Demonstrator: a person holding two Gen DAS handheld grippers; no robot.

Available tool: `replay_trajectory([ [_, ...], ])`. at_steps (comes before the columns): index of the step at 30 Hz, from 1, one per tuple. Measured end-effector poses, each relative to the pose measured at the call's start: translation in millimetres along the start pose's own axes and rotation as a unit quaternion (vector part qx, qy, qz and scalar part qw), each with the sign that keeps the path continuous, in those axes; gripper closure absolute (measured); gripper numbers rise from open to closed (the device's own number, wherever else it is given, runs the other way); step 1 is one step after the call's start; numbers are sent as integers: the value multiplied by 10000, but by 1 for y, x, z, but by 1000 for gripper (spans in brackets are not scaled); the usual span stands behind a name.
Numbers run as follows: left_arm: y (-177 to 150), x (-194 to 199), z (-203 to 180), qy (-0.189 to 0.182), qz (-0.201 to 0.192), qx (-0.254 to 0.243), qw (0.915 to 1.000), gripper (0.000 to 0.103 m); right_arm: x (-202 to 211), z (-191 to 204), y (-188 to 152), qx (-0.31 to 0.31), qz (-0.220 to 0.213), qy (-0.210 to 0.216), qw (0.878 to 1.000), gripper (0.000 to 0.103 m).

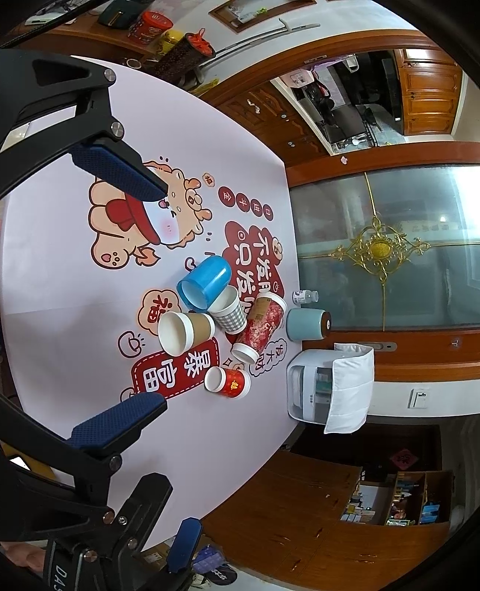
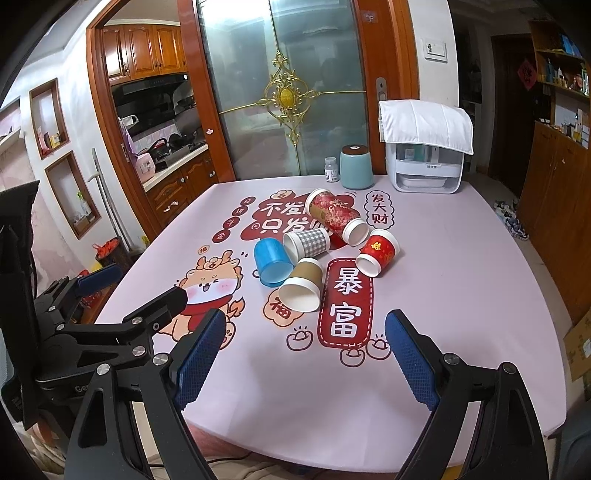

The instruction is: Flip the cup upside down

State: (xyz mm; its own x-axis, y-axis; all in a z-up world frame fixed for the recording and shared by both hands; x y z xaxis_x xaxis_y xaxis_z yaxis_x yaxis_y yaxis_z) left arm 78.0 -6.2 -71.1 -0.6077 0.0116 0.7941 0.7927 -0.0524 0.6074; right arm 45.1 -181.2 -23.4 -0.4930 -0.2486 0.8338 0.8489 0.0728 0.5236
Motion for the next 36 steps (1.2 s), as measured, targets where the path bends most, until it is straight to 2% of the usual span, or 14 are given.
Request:
replay_trajectory([
  [12,-2,-8,-5,0,87,-22,10000,1,-3,-6,2,-15,32,-25,10000,14],
  [20,11,-21,-9,-32,304,-23,9995,1,-18,-20,9,-65,91,-55,9999,14],
  [25,25,-44,-8,-271,658,60,9974,1,-30,-35,17,-116,156,-105,9998,14],
  [30,36,-77,-9,-727,1247,274,9892,1,-48,-46,35,-219,280,-127,9993,14],
  [36,51,-122,-10,-720,1733,337,9817,1,-85,-68,59,-418,480,-120,9979,14],
])
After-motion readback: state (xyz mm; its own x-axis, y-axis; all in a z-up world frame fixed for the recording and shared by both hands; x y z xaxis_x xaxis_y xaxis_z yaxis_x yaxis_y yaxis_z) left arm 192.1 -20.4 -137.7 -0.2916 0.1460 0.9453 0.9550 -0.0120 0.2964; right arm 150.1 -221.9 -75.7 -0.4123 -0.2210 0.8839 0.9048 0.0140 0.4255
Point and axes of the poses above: each gripper's, at about its wrist camera, not at the fingertips, and x roughly against the way its jaws point, z to its left, y to its top, the point moved 10 cm from there along -x, roughly the way its jaws point, and after that the axes turned 13 degrees about z, right-handed, at the moved point
